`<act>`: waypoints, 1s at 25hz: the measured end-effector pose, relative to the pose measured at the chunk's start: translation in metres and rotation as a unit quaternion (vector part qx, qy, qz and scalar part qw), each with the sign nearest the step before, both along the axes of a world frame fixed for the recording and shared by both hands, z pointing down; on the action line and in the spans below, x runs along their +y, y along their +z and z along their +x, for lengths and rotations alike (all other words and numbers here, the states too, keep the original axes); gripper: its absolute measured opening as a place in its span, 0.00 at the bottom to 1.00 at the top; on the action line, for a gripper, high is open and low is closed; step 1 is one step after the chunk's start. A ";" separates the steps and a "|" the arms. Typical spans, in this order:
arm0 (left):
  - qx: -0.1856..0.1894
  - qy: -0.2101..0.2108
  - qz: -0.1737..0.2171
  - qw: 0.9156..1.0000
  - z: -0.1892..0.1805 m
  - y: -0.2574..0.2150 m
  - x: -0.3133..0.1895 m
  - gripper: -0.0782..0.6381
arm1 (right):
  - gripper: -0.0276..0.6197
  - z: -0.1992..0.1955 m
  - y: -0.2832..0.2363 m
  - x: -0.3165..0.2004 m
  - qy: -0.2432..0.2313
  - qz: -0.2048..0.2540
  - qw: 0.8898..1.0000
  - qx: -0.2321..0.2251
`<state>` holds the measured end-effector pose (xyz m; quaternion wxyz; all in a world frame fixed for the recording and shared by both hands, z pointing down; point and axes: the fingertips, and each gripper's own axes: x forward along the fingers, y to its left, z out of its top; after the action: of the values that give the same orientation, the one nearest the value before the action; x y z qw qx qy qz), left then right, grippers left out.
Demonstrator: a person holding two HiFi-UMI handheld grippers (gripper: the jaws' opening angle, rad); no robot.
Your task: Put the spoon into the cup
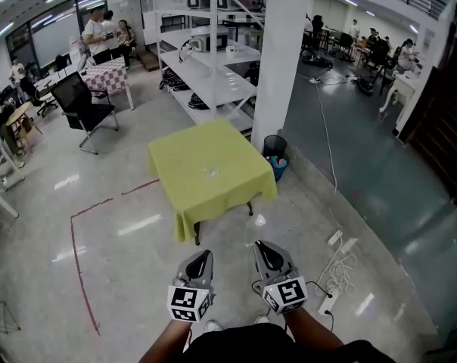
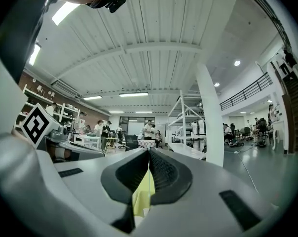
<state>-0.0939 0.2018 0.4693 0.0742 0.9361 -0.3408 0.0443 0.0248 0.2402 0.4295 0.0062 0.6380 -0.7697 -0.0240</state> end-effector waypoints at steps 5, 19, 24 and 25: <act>-0.005 0.012 -0.004 1.000 -0.015 0.007 -0.003 0.12 | 0.06 -0.014 0.005 -0.001 0.018 -0.006 1.000 -0.006; -0.004 -0.006 -0.011 1.000 -0.002 0.011 -0.069 0.12 | 0.06 -0.001 0.008 -0.072 -0.009 -0.008 1.000 0.000; -0.010 -0.025 0.000 1.000 0.015 0.005 -0.106 0.12 | 0.06 0.015 0.008 -0.113 -0.030 -0.003 1.000 0.001; -0.010 -0.027 -0.001 1.000 0.020 0.004 -0.111 0.12 | 0.06 0.020 0.007 -0.120 -0.033 -0.003 0.999 0.001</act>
<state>-0.0737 0.0905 0.4738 0.0724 0.9262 -0.3663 0.0521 0.0446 0.1200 0.4368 0.0082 0.6118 -0.7906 -0.0224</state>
